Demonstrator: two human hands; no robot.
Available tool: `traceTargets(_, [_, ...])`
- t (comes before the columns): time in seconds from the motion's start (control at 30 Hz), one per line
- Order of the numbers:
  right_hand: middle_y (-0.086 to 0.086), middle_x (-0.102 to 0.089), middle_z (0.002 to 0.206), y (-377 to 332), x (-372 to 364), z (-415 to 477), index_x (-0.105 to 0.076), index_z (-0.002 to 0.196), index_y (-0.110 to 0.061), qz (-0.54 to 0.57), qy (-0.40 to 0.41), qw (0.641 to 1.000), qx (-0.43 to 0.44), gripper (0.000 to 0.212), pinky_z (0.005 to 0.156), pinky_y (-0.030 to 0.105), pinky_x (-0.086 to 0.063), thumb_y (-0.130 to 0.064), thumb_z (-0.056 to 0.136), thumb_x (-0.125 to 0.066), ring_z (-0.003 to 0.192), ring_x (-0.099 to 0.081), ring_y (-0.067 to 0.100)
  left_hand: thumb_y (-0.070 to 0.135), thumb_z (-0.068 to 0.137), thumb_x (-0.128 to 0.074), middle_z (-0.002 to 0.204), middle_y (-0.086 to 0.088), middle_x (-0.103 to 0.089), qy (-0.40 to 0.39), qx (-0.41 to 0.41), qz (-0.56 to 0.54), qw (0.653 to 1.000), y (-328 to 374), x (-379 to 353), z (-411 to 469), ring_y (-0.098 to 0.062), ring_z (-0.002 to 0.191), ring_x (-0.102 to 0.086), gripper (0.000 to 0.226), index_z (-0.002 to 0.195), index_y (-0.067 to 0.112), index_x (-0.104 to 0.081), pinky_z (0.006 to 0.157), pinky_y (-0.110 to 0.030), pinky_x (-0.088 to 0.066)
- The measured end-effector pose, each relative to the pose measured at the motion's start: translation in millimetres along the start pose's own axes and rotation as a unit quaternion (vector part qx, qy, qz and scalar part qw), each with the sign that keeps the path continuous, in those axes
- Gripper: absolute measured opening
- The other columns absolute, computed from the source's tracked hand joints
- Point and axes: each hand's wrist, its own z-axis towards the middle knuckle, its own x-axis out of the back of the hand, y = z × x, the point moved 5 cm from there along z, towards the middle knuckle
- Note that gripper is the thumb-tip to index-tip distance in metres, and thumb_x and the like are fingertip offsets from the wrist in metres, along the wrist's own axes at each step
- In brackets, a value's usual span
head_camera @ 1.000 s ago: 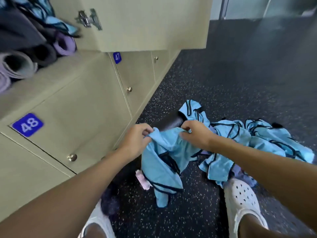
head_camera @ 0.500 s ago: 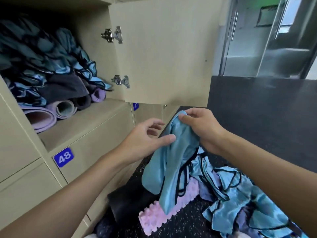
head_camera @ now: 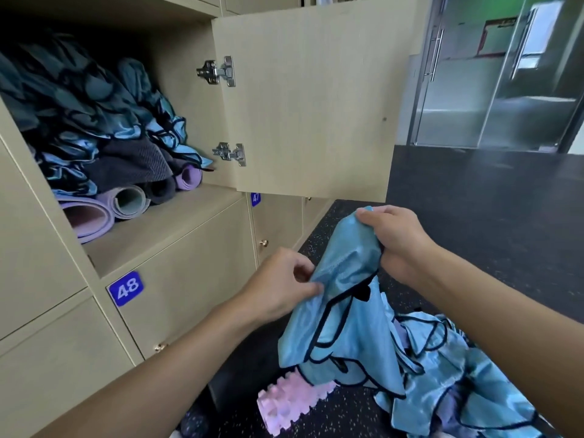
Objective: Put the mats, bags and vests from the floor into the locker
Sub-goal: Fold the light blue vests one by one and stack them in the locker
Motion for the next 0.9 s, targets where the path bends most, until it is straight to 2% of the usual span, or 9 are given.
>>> traceTargets(0.13, [0.011, -0.053, 0.082, 7, 18, 14, -0.052, 0.081, -0.01, -0.01, 0.039, 0.999, -0.007, 0.016, 0.07, 0.039, -0.051, -0.004, 0.09, -0.064, 0.075, -0.053, 0.026, 0.013, 0.088, -0.072, 0.071, 0.005, -0.066, 0.132, -0.023, -0.053, 0.99, 12, 33, 7, 0.002, 0.058, -0.051, 0.012, 0.078, 0.019, -0.072, 0.06, -0.018, -0.044])
traceTargets(0.27, [0.003, -0.051, 0.101, 9, 16, 19, -0.05, 0.108, -0.017, -0.238, 0.027, 0.969, 0.063, 0.032, 0.074, 0.032, -0.048, -0.031, 0.087, -0.07, 0.088, -0.053, 0.018, 0.01, 0.091, -0.068, 0.073, 0.007, -0.065, 0.197, -0.048, -0.081, 0.976, 29, 55, 11, 0.005, 0.052, -0.048, 0.023, 0.075, 0.026, -0.067, 0.058, -0.012, -0.04])
traceTargets(0.4, [-0.005, -0.056, 0.134, -1, -31, -24, -0.032, 0.149, -0.029, -0.227, -0.275, 0.929, 0.099, 0.089, 0.104, 0.034, -0.044, -0.049, 0.074, -0.075, 0.121, -0.056, 0.012, 0.009, 0.089, -0.071, 0.077, 0.001, -0.068, 0.214, -0.052, -0.123, 0.968, 43, 60, 12, -0.006, 0.059, -0.055, 0.019, 0.076, 0.022, -0.068, 0.06, -0.021, -0.049])
traceTargets(0.47, [0.0, -0.067, 0.124, 5, -42, -38, -0.044, 0.141, -0.025, -0.217, -0.35, 0.908, 0.074, 0.071, 0.098, 0.033, -0.051, -0.03, 0.079, -0.077, 0.113, -0.065, 0.017, 0.007, 0.089, -0.071, 0.077, -0.003, -0.069, 0.226, -0.049, -0.147, 0.962, 45, 62, 13, -0.011, 0.064, -0.058, 0.016, 0.076, 0.017, -0.07, 0.067, -0.028, -0.053])
traceTargets(0.6, [0.018, -0.073, 0.102, 15, -47, -36, -0.067, 0.106, 0.0, -0.189, -0.316, 0.929, 0.047, 0.02, 0.084, 0.04, -0.058, -0.011, 0.089, -0.069, 0.091, -0.071, 0.03, 0.007, 0.094, -0.064, 0.075, 0.003, -0.068, 0.244, -0.028, -0.228, 0.942, 42, 65, 14, -0.005, 0.066, -0.06, 0.018, 0.08, 0.018, -0.069, 0.068, -0.023, -0.051])
traceTargets(0.67, [0.022, -0.072, 0.1, 13, -48, -38, -0.067, 0.1, 0.004, -0.152, -0.295, 0.942, 0.051, 0.016, 0.07, 0.033, -0.059, -0.009, 0.094, -0.062, 0.082, -0.069, 0.027, 0.02, 0.095, -0.065, 0.094, 0.0, -0.072, 0.199, -0.009, -0.267, 0.943, 39, 62, 14, -0.008, 0.083, -0.067, 0.006, 0.092, 0.017, -0.07, 0.08, -0.026, -0.055])
traceTargets(0.73, [0.023, -0.071, 0.104, 8, -51, -40, -0.064, 0.109, 0.004, -0.113, -0.296, 0.946, 0.066, 0.018, 0.062, 0.025, -0.055, -0.007, 0.098, -0.054, 0.084, -0.068, 0.026, 0.037, 0.083, -0.077, 0.109, -0.009, -0.072, 0.128, 0.015, -0.308, 0.943, 32, 55, 14, -0.014, 0.093, -0.07, 0.036, 0.107, 0.011, -0.069, 0.085, -0.03, -0.056])
traceTargets(0.8, [0.023, -0.07, 0.108, 2, -54, -43, -0.063, 0.117, 0.0, -0.086, -0.297, 0.947, 0.086, 0.022, 0.064, 0.027, -0.056, -0.007, 0.099, -0.051, 0.089, -0.067, 0.026, 0.034, 0.079, -0.08, 0.106, -0.016, -0.073, 0.066, 0.024, -0.32, 0.945, 28, 46, 10, -0.02, 0.089, -0.072, 0.043, 0.11, 0.006, -0.07, 0.079, -0.031, -0.057])
traceTargets(0.9, [0.024, -0.07, 0.105, 0, -55, -45, -0.062, 0.115, -0.001, -0.079, -0.28, 0.951, 0.107, 0.019, 0.082, 0.045, -0.056, -0.005, 0.098, -0.053, 0.087, -0.066, 0.026, 0.017, 0.09, -0.07, 0.088, -0.016, -0.075, 0.09, 0.023, -0.32, 0.943, 27, 46, 6, -0.024, 0.075, -0.07, 0.015, 0.098, 0.005, -0.074, 0.064, -0.031, -0.058])
